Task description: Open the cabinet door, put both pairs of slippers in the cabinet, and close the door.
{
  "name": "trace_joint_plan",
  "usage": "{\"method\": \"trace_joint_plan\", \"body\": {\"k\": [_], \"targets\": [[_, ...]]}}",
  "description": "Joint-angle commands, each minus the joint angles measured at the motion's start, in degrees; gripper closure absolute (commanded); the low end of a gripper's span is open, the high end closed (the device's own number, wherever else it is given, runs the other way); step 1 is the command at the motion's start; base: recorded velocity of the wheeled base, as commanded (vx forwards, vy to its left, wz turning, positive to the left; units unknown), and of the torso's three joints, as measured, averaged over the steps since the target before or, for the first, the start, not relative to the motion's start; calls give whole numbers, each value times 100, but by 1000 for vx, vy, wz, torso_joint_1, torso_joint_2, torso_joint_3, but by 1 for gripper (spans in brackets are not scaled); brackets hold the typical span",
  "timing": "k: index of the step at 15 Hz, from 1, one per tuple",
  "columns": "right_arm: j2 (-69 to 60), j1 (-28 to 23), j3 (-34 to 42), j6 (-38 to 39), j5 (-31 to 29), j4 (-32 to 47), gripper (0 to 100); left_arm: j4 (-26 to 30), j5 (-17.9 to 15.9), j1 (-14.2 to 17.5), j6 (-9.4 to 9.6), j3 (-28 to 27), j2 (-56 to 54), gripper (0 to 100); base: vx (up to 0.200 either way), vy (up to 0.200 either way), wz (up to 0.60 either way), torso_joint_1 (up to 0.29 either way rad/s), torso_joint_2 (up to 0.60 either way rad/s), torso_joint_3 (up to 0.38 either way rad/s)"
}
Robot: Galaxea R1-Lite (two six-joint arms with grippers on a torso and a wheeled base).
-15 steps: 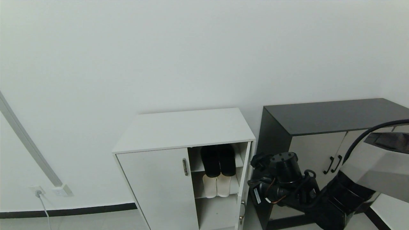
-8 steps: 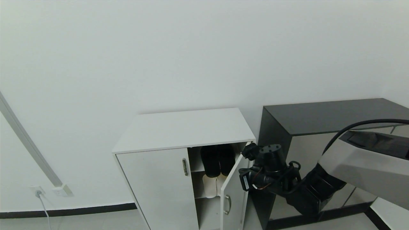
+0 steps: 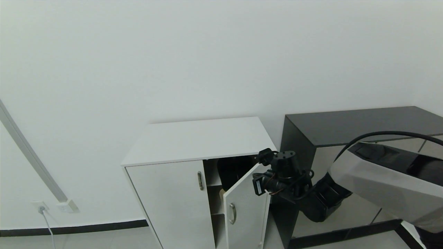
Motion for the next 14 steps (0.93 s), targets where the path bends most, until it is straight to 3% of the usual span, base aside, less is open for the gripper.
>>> {"method": "trace_joint_plan", "body": {"k": [1, 14], "targets": [[256, -28, -233, 2, 1, -3, 100, -1, 10, 4, -7, -1, -1, 100, 0, 0, 0, 0, 0, 0], [1170, -222, -1674, -7, -17, 94, 100, -1, 81, 4, -7, 7, -1, 100, 0, 0, 0, 0, 0, 0]]}}
